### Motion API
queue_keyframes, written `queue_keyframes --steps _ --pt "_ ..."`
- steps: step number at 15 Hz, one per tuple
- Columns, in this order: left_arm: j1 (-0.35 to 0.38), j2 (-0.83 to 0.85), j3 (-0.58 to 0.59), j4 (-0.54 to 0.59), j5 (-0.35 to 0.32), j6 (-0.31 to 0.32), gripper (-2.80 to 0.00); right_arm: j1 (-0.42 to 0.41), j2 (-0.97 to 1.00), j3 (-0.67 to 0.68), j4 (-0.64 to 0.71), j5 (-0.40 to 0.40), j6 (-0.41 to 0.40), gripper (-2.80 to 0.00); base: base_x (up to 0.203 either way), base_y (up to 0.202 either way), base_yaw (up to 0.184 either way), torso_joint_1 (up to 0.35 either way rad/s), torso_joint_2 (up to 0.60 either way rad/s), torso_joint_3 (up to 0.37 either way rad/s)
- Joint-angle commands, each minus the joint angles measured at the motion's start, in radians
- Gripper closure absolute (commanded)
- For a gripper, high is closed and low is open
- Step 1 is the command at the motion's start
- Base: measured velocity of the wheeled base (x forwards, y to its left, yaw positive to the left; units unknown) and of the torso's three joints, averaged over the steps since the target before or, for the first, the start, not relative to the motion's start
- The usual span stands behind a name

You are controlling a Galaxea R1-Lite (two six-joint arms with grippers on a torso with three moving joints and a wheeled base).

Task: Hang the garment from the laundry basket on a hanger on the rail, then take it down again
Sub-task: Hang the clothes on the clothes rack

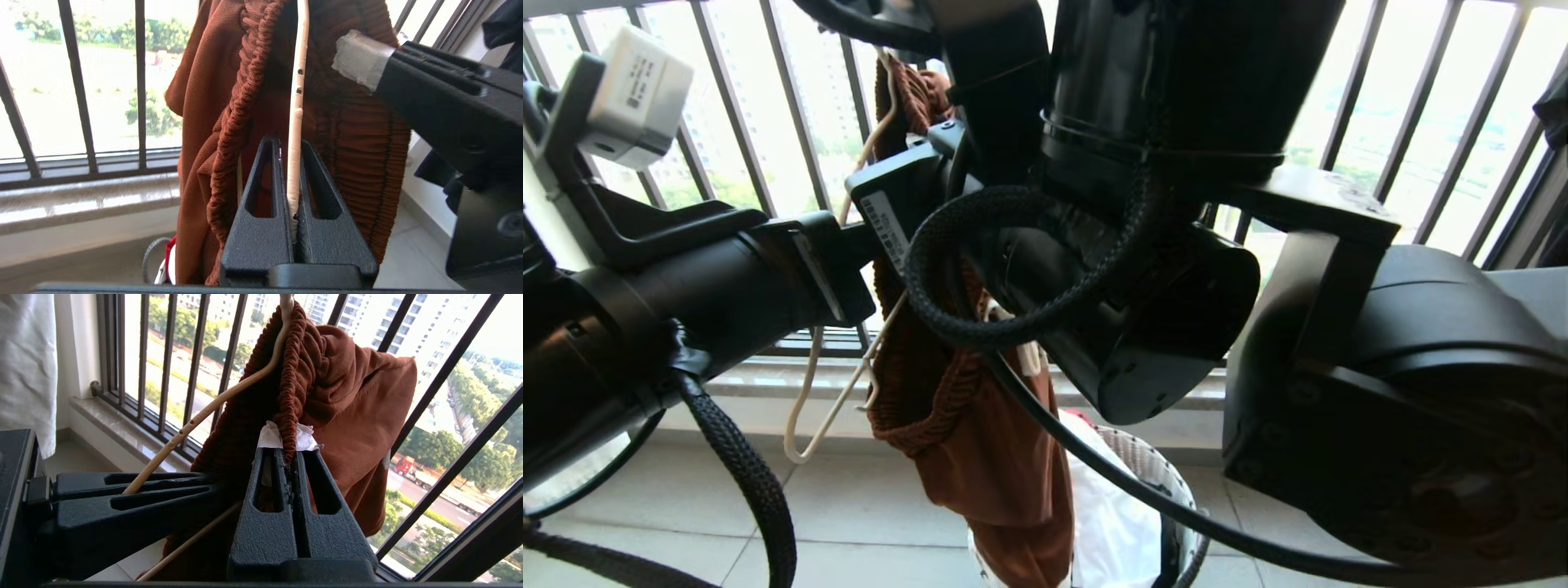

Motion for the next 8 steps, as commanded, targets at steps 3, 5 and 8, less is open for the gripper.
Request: queue_keyframes --steps 3,5,8 --pt "-0.004 0.012 0.019 -0.044 0.002 0.001 0.00 -0.010 0.011 -0.016 -0.002 -0.004 -0.004 0.00 0.000 0.000 0.000 0.000 0.00 0.000" --pt "-0.004 0.012 0.023 -0.046 0.002 -0.001 0.00 -0.019 0.010 -0.025 -0.004 -0.004 -0.004 0.00 0.000 0.000 0.000 0.000 0.00 0.000" --pt "-0.004 0.012 0.031 -0.049 0.002 -0.001 0.00 -0.027 0.010 -0.028 -0.004 -0.004 -0.004 0.00 0.000 0.000 0.000 0.000 0.00 0.000"
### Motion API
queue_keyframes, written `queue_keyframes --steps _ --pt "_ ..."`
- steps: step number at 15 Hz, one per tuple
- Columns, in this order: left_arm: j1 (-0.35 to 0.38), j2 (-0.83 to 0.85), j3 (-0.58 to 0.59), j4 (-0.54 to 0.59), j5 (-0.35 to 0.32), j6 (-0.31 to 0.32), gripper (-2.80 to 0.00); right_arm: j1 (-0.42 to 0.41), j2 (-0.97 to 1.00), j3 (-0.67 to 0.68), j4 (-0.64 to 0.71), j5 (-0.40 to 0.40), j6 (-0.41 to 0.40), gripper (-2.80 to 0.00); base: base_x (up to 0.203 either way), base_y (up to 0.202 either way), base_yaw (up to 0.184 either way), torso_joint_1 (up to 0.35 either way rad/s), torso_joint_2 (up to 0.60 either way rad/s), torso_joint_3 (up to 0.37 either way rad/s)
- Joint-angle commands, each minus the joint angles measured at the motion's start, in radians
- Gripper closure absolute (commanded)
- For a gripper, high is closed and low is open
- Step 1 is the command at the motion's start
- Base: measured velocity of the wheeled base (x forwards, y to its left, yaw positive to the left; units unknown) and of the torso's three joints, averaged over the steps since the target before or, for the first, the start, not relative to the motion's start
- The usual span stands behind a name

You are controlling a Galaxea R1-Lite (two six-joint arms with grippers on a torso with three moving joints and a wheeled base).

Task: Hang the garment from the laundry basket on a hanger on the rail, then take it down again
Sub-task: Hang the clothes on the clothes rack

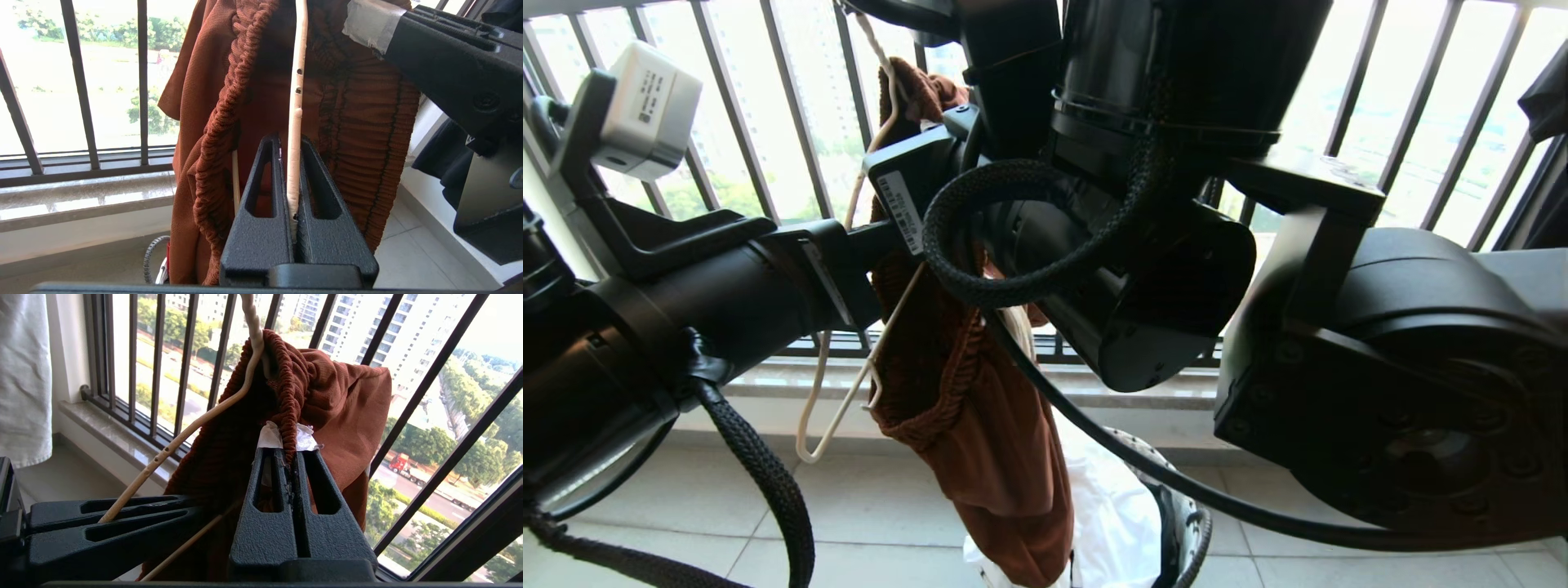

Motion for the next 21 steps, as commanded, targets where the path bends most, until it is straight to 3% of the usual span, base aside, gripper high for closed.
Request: queue_keyframes --steps 1,3,6,10,13,16,21 --pt "-0.001 0.001 0.003 -0.006 0.001 -0.003 0.00 -0.009 0.002 -0.004 -0.003 -0.003 -0.004 0.00 0.000 0.000 0.000 0.000 0.00 0.000" --pt "-0.002 0.008 0.022 -0.062 -0.001 -0.002 0.00 -0.011 0.002 -0.004 -0.004 -0.003 -0.012 0.00 0.000 0.000 0.000 0.000 0.00 0.000" --pt "-0.002 0.057 0.099 -0.268 -0.049 0.022 0.00 -0.008 0.003 0.001 -0.005 -0.003 -0.008 0.00 0.000 0.000 0.000 0.000 0.00 0.000" --pt "-0.002 0.064 0.136 -0.344 -0.077 0.037 0.00 -0.009 -0.003 0.012 -0.007 -0.006 -0.002 0.00 0.000 0.000 0.000 0.000 0.00 0.000" --pt "-0.002 0.104 0.185 -0.501 -0.112 0.037 0.00 -0.009 -0.001 0.016 -0.031 -0.014 -0.005 0.00 0.000 0.000 0.000 0.000 0.00 0.000" --pt "-0.002 0.119 0.202 -0.564 -0.114 0.035 0.00 -0.011 -0.003 0.027 -0.033 -0.014 -0.005 0.00 0.000 0.000 0.000 0.000 0.00 0.000" --pt "-0.002 0.115 0.202 -0.567 -0.115 0.031 0.00 -0.011 -0.004 0.027 -0.033 -0.014 -0.007 0.00 0.000 0.000 0.000 0.000 0.00 0.000"
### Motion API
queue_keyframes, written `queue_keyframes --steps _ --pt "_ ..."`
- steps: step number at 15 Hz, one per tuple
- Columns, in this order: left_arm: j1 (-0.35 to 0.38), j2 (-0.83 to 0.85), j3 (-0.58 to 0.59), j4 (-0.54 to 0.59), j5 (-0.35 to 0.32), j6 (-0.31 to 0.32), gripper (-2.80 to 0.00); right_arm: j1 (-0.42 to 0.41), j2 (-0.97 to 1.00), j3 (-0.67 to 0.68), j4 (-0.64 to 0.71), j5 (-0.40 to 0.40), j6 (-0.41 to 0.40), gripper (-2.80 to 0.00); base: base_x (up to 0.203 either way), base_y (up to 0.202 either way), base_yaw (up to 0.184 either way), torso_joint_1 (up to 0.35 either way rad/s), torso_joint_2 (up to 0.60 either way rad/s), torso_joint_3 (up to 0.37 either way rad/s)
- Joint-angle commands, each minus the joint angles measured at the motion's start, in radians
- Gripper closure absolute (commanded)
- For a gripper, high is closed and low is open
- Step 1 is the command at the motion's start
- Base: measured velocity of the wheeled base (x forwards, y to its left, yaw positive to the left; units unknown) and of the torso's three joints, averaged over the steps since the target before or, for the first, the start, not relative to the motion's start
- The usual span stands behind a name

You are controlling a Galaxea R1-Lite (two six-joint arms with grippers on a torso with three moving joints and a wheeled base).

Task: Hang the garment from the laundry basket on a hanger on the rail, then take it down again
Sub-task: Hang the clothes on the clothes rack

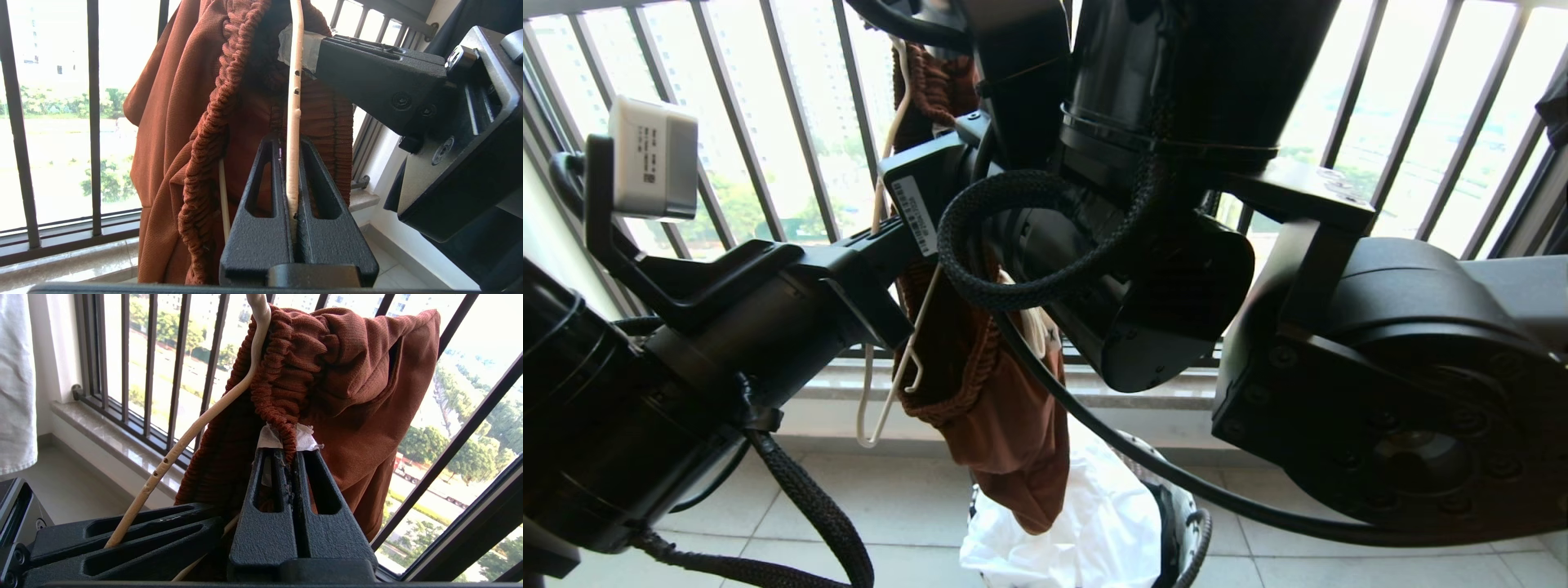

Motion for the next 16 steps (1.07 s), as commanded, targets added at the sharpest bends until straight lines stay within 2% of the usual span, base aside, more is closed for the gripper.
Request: queue_keyframes --steps 1,6,7,12,16 --pt "0.000 0.002 0.000 -0.017 0.000 -0.003 0.00 0.000 -0.002 0.000 -0.004 -0.003 -0.002 0.00 0.000 0.000 0.000 0.000 0.00 0.000" --pt "0.000 0.001 0.005 -0.039 0.000 -0.003 0.00 -0.003 -0.004 0.000 -0.004 -0.002 -0.006 0.00 0.000 0.000 0.000 0.000 0.00 0.000" --pt "0.000 0.004 0.000 -0.040 0.001 -0.003 0.00 -0.003 -0.003 0.000 -0.004 -0.002 -0.006 -2.80 0.000 0.000 0.000 0.000 0.00 0.000" --pt "0.000 0.003 -0.001 -0.041 0.001 -0.004 0.00 -0.003 -0.011 0.000 -0.004 -0.002 -0.004 -2.80 0.000 0.000 0.000 0.000 0.00 0.000" --pt "0.001 0.003 -0.001 -0.042 0.001 -0.003 0.00 0.001 -0.077 0.051 -0.004 -0.006 -0.004 -2.80 0.000 0.000 0.000 0.000 0.00 0.000"
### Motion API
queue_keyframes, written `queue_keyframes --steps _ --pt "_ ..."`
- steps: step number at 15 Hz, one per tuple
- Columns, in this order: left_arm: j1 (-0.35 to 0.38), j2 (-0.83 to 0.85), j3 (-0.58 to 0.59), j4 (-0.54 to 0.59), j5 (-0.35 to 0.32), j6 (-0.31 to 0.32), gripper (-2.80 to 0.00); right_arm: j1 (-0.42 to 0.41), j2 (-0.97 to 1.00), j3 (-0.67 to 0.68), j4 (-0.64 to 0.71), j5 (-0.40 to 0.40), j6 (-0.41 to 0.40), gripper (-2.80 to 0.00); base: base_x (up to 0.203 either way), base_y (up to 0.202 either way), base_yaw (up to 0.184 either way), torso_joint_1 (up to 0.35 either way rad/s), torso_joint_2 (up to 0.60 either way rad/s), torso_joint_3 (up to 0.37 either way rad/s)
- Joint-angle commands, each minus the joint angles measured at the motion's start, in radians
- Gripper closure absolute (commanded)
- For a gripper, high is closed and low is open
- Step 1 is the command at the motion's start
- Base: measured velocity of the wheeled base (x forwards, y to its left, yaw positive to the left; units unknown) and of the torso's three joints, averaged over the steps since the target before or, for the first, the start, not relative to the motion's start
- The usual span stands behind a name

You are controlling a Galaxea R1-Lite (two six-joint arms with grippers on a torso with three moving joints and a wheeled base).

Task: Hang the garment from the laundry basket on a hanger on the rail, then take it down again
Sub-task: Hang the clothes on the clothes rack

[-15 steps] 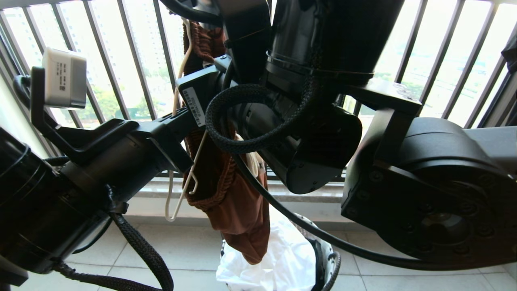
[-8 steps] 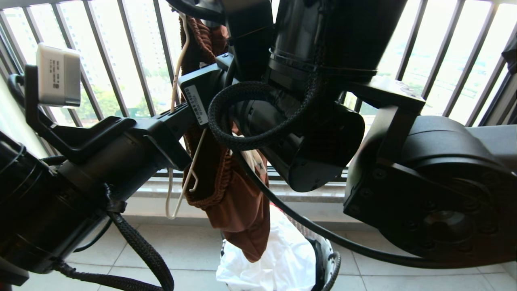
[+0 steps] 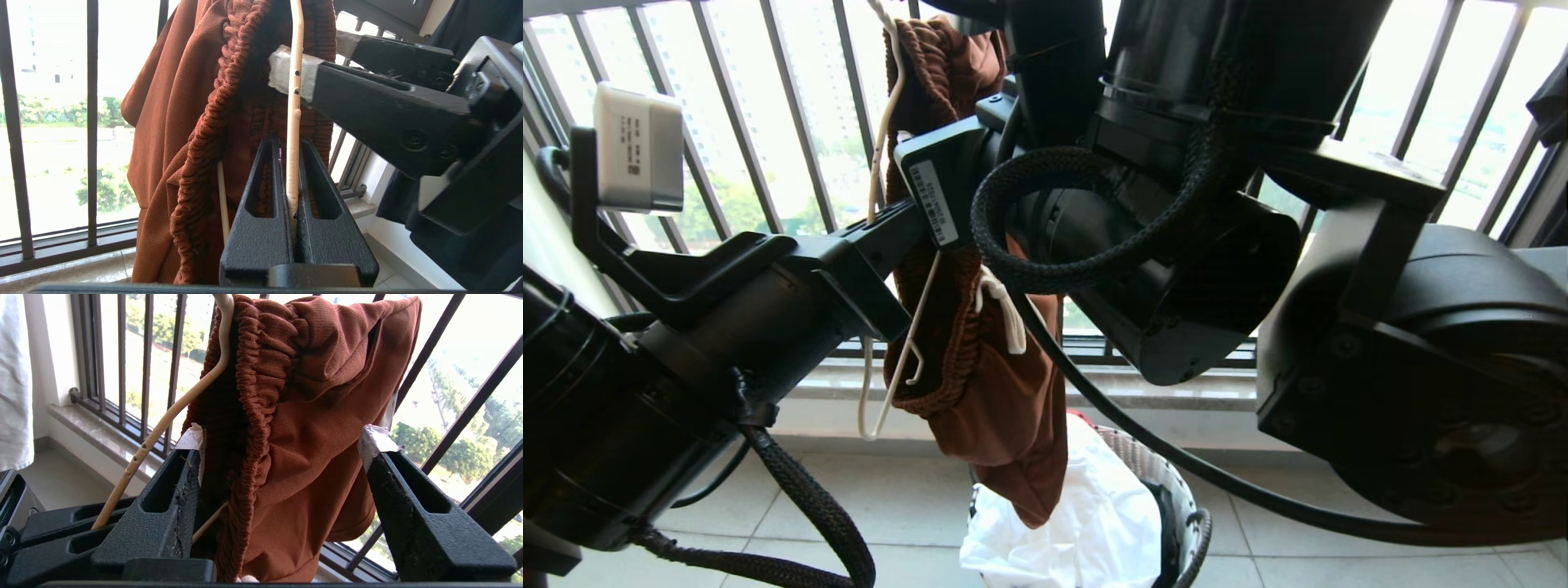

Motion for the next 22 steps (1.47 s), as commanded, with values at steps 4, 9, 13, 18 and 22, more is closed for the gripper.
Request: queue_keyframes --steps 4,9,13,18,22 --pt "0.000 -0.004 -0.001 -0.007 0.001 -0.001 0.00 0.003 -0.113 0.096 -0.003 -0.022 -0.002 -2.80 0.000 0.000 0.000 0.000 0.00 0.000" --pt "0.000 -0.008 -0.002 -0.007 0.001 -0.010 0.00 0.032 -0.260 0.283 -0.022 -0.042 0.004 -2.80 0.000 0.000 0.000 0.000 0.00 0.000" --pt "0.000 -0.032 -0.004 -0.005 -0.017 -0.079 0.00 0.024 -0.334 0.331 -0.047 -0.069 0.001 0.00 0.000 0.000 0.000 0.000 0.00 0.000" --pt "0.003 -0.077 0.012 -0.005 -0.127 -0.183 0.00 -0.087 -0.368 0.322 0.021 -0.061 -0.005 0.00 0.000 0.000 0.000 0.000 0.00 0.000" --pt "0.004 -0.081 0.023 -0.005 -0.139 -0.203 0.00 -0.130 -0.370 0.300 0.041 -0.048 -0.019 0.00 0.000 0.000 0.000 0.000 0.00 0.000"
